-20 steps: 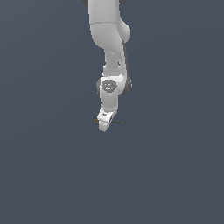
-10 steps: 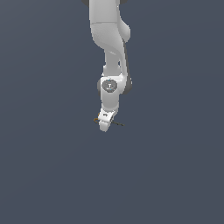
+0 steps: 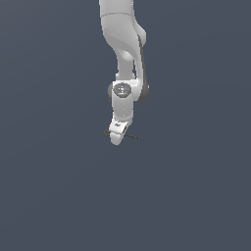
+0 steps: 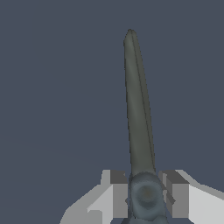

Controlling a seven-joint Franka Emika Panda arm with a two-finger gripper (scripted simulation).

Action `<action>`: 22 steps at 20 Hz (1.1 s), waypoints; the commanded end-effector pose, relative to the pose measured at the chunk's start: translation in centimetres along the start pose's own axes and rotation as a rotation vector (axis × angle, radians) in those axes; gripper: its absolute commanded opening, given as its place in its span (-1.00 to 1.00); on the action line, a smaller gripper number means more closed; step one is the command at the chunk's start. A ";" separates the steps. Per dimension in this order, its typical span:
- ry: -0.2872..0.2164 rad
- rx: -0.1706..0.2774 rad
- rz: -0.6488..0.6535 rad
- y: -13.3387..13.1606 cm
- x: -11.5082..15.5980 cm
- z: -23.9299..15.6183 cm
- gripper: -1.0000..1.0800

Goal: Pick up the object and move it to a goal position.

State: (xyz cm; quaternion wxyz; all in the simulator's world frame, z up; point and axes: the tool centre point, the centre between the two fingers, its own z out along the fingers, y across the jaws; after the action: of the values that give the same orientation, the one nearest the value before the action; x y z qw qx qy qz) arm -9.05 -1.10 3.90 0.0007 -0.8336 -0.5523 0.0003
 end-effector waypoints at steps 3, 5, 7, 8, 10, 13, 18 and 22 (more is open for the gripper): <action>0.000 -0.001 0.000 0.5 0.1 -3.1 -1.00; 0.000 -0.001 0.000 0.7 0.1 -4.8 -1.00; 0.001 -0.001 0.000 0.9 0.1 -6.7 -1.00; 0.001 -0.001 0.000 1.1 0.2 -7.7 -1.00; 0.001 -0.001 0.000 1.4 0.2 -9.8 -1.00; 0.002 0.000 0.000 1.8 0.3 -13.0 -1.00; 0.003 0.000 0.000 2.6 0.4 -18.1 -1.00; 0.003 0.000 0.001 3.2 0.5 -22.2 -1.00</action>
State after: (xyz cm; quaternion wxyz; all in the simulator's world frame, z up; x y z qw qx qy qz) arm -6.06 -1.82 24.50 0.0014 -0.8339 -0.5519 -0.0009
